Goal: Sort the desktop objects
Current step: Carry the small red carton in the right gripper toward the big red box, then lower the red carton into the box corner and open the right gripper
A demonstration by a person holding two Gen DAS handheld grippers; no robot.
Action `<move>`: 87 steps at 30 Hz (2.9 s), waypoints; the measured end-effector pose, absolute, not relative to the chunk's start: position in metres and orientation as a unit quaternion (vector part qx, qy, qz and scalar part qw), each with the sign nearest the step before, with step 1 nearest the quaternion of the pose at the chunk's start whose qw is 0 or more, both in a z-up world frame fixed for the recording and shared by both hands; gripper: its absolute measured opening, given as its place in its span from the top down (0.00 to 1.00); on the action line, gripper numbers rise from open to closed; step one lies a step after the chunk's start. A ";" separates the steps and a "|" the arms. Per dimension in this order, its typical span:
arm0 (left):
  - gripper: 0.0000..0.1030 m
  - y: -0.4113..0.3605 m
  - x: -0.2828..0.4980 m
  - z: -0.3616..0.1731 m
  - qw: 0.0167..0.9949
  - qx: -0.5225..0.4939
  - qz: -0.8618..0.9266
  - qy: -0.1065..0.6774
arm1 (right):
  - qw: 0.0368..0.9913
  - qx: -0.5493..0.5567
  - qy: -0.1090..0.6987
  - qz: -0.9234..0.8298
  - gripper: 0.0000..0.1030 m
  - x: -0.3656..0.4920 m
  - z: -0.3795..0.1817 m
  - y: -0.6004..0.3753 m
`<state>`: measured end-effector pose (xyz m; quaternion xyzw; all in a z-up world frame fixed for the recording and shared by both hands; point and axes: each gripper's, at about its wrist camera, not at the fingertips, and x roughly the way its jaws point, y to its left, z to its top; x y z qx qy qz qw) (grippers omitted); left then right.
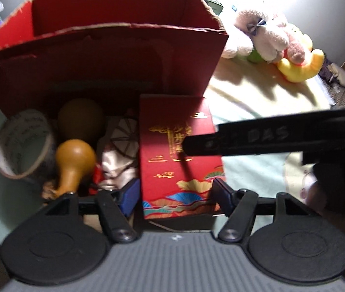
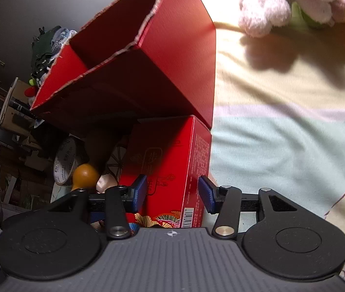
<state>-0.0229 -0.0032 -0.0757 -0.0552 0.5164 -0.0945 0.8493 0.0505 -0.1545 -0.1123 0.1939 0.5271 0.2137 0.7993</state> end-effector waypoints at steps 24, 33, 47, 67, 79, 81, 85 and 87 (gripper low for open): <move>0.18 -0.059 0.010 -0.078 0.834 -0.028 -0.167 0.526 | 0.789 0.258 0.533 0.163 0.43 0.049 -0.118 -0.224; 0.21 -0.077 0.012 -0.086 0.830 -0.032 -0.168 0.531 | 0.793 0.252 0.528 0.169 0.44 0.047 -0.120 -0.229; 0.21 -0.126 0.011 -0.007 0.873 0.000 -0.238 0.425 | 0.867 0.232 0.413 0.154 0.44 0.033 -0.026 -0.279; 0.21 0.076 0.115 0.021 0.908 -0.009 -0.131 0.398 | 0.856 0.146 0.421 0.261 0.44 0.171 -0.005 -0.067; 0.23 0.129 0.158 -0.049 0.852 -0.017 -0.096 0.515 | 0.775 0.180 0.558 0.234 0.47 0.221 -0.068 -0.018; 0.24 0.133 0.162 -0.048 0.846 -0.028 -0.103 0.522 | 0.774 0.184 0.561 0.228 0.50 0.225 -0.066 -0.017; 0.26 0.133 0.166 -0.046 0.842 -0.009 -0.092 0.532 | 0.747 0.181 0.599 0.224 0.55 0.234 -0.073 -0.011; 0.27 0.136 0.165 -0.046 0.840 -0.019 -0.097 0.533 | 0.743 0.168 0.609 0.219 0.55 0.235 -0.078 -0.005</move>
